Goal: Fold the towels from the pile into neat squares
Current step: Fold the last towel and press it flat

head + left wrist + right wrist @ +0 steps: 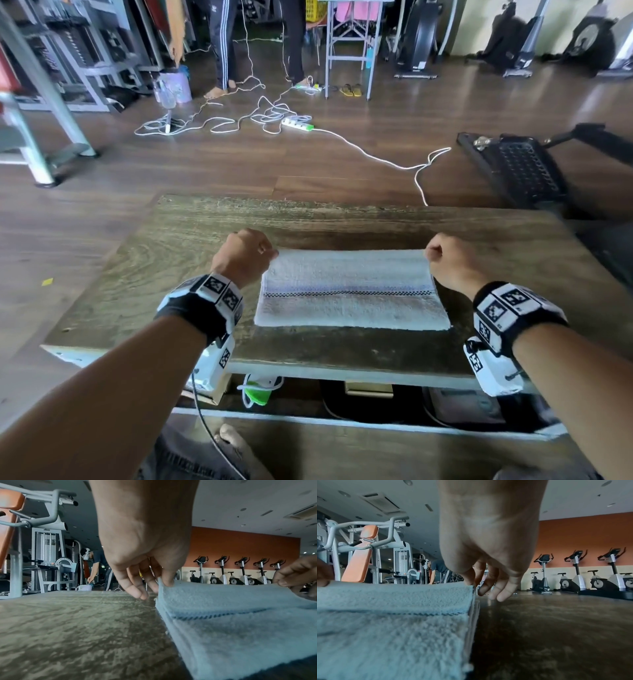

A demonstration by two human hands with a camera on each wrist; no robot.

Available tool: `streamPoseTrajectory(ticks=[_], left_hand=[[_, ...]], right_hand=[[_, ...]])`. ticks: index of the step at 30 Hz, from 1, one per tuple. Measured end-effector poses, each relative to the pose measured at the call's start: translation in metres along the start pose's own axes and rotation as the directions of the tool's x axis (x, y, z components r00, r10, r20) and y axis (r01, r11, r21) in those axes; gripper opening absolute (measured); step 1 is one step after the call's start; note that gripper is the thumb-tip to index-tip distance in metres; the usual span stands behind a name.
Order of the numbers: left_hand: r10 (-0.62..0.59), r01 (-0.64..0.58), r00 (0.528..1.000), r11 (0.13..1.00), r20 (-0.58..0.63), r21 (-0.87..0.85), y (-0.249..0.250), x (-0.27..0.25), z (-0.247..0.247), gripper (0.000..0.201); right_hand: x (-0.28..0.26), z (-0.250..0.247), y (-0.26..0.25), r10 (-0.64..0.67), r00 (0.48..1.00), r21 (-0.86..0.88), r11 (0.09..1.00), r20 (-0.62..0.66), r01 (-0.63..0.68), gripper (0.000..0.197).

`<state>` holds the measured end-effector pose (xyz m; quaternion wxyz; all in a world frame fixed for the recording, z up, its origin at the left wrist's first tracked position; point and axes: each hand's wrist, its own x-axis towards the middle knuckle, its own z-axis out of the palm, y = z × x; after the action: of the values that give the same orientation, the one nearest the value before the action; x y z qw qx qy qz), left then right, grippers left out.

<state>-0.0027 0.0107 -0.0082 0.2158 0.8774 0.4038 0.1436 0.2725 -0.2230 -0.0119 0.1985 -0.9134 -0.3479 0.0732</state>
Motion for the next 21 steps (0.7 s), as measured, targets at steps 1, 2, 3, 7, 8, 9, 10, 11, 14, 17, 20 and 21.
streamPoseTrajectory(ticks=[1,2,3,7,8,9,10,11,14,17,20,21], left_hand=[[-0.011,0.011,1.0,1.0,0.018,0.006,-0.002,0.004,0.005,0.012],[-0.022,0.021,0.999,1.0,0.029,0.011,-0.005,0.008,0.01,0.011],[-0.026,0.025,0.999,1.0,0.037,0.016,-0.008,0.01,0.014,0.011],[0.02,-0.026,0.994,0.998,0.106,0.055,-0.016,0.015,0.022,0.018],[0.037,-0.046,0.992,0.996,0.123,0.073,-0.015,0.015,0.022,0.017],[0.046,-0.058,0.99,0.995,0.135,0.085,-0.014,0.016,0.02,0.015],[0.052,-0.065,0.989,0.994,0.135,0.092,-0.012,0.016,0.018,0.012],[0.059,-0.071,0.991,0.993,0.123,0.097,-0.01,0.017,0.015,0.009],[0.102,-0.104,0.994,0.991,0.026,0.08,0.003,0.019,-0.001,0.008],[0.198,-0.193,0.965,0.98,-0.171,0.047,0.019,0.014,-0.026,0.008],[0.248,-0.277,0.897,0.96,-0.366,-0.028,0.025,-0.006,-0.046,0.014],[0.262,-0.301,0.887,0.952,-0.38,-0.047,0.024,-0.016,-0.048,0.016]], right_hand=[[0.004,0.006,0.001,-0.006,1.0,-0.021,1.0,0.01,0.006,0.018],[0.006,0.01,0.002,-0.016,1.0,-0.046,0.999,0.026,0.017,0.016],[0.007,0.015,0.003,-0.03,0.999,-0.061,0.998,0.04,0.033,0.016],[0.011,0.023,0.01,-0.086,0.995,-0.079,0.993,0.044,0.089,0.016],[0.011,0.021,0.01,-0.091,0.994,-0.081,0.992,0.054,0.096,0.014],[0.011,0.018,0.009,-0.091,0.994,-0.085,0.992,0.062,0.096,0.012],[0.01,0.014,0.008,-0.093,0.994,-0.084,0.992,0.054,0.097,0.011],[0.01,0.01,0.007,-0.096,0.995,-0.073,0.992,0.038,0.099,0.01],[0.006,-0.007,0.001,-0.12,0.991,-0.013,0.993,-0.051,0.12,0.011],[-0.003,-0.032,-0.005,-0.117,0.97,0.051,0.99,-0.213,0.131,0.01],[-0.027,-0.057,-0.01,-0.139,0.892,0.143,0.965,-0.431,0.22,0.009],[-0.037,-0.059,-0.008,-0.142,0.871,0.163,0.956,-0.471,0.244,0.009]])
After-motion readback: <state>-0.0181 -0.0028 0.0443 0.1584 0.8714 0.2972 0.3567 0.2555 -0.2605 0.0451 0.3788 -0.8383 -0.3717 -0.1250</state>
